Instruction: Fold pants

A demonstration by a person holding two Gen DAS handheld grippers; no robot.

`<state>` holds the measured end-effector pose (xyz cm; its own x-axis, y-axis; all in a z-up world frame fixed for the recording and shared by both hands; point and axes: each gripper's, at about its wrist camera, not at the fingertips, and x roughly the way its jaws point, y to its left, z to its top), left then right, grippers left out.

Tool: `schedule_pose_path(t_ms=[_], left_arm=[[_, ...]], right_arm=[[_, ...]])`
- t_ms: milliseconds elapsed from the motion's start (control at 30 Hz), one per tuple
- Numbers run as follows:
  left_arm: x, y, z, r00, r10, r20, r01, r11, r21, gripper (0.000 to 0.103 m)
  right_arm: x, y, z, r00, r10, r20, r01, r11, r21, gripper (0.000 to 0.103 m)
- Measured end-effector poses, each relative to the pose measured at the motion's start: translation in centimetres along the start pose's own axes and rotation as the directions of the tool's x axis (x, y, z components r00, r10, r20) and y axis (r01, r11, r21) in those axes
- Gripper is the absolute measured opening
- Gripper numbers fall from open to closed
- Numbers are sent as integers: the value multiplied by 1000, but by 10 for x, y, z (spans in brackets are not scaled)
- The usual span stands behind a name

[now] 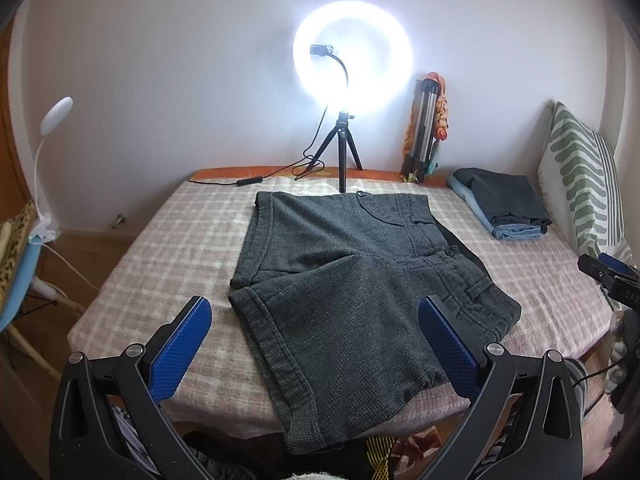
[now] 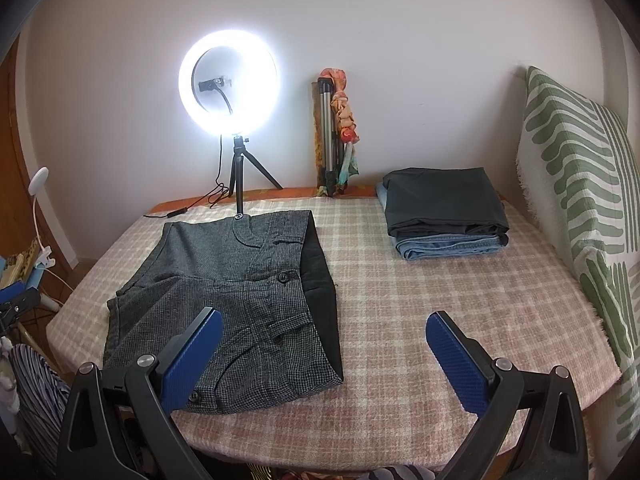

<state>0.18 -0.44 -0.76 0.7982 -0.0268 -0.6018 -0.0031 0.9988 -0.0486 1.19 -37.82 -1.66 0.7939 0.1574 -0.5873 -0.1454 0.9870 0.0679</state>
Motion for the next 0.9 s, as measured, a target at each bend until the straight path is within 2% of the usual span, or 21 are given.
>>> schedule_pose_path(t_ms=[267,433,533,633,700,767,833,900], left_arm=[[11,9,-2,998,-37,-49,36,999,-23,102],[23,24,-3,994,-43,-101,40,999,-28,102],[27,31,-5,994,11,-104,-7,999,40,102],[34,37,-9,990,21,-142,-3,992,125,93],[42,41,-14,977,-7,-214,40,988,151,85],[48,44,-20,959,-35,-280,86,981,172,69],[50,43,-27,946,-48,-322,118,972,203,66],[47,35,-34,936,-53,-348,152,953,262,66]], right_arm=[[4,0,2,1000,18,0,-18,1000,-23,103],[9,5,6,999,52,-13,-53,995,-82,103],[16,9,8,994,101,-36,-105,987,-125,98],[29,19,7,985,142,-98,-159,968,-193,92],[37,30,4,979,146,-145,-183,941,-285,92],[45,41,-1,970,143,-196,-207,908,-365,91],[54,52,-7,954,147,-261,-253,862,-439,89],[64,64,-17,934,136,-331,-301,800,-519,87]])
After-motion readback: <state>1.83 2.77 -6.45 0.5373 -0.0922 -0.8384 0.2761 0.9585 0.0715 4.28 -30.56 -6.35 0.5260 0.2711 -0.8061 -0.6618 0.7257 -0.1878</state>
